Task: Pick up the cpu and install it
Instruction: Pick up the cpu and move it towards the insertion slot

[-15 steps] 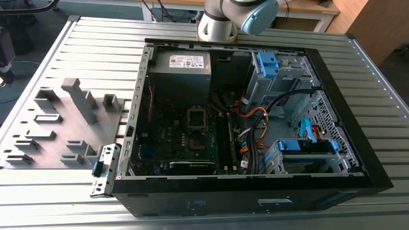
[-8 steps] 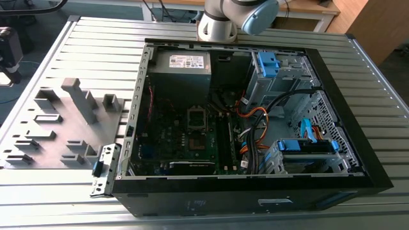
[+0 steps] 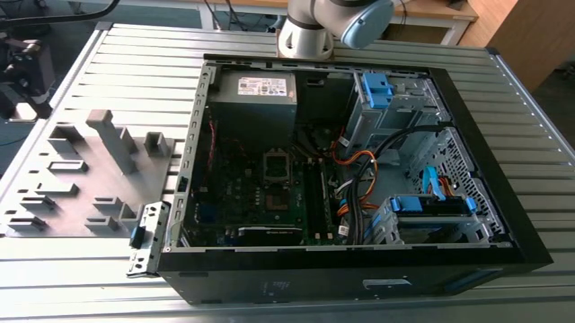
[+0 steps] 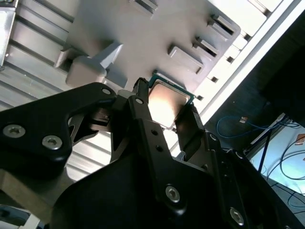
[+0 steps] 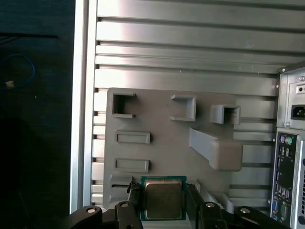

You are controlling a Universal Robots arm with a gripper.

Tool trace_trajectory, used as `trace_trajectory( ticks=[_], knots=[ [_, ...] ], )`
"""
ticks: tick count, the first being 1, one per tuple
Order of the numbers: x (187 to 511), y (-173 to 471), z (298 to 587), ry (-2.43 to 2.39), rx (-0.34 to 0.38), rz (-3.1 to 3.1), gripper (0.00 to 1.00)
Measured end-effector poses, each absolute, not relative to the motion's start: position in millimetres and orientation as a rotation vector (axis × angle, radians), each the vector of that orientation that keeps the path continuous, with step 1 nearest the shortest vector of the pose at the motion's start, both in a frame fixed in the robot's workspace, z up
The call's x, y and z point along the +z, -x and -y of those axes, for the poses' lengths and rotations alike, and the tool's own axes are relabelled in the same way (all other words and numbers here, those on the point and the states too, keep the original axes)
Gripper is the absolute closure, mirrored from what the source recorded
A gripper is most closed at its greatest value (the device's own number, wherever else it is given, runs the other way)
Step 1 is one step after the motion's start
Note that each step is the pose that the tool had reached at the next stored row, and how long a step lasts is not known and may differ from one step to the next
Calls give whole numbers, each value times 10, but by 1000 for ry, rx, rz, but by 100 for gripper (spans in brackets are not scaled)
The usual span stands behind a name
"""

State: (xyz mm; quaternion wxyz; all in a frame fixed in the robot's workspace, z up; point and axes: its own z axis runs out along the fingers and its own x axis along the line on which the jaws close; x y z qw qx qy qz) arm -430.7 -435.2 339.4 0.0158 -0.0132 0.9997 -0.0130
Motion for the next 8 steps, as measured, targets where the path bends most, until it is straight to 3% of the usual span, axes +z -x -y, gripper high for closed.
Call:
trace_trajectory(
  ticks=[8],
  knots=[
    [3393,4001,4366,41,-41,-3111,53]
  ],
)
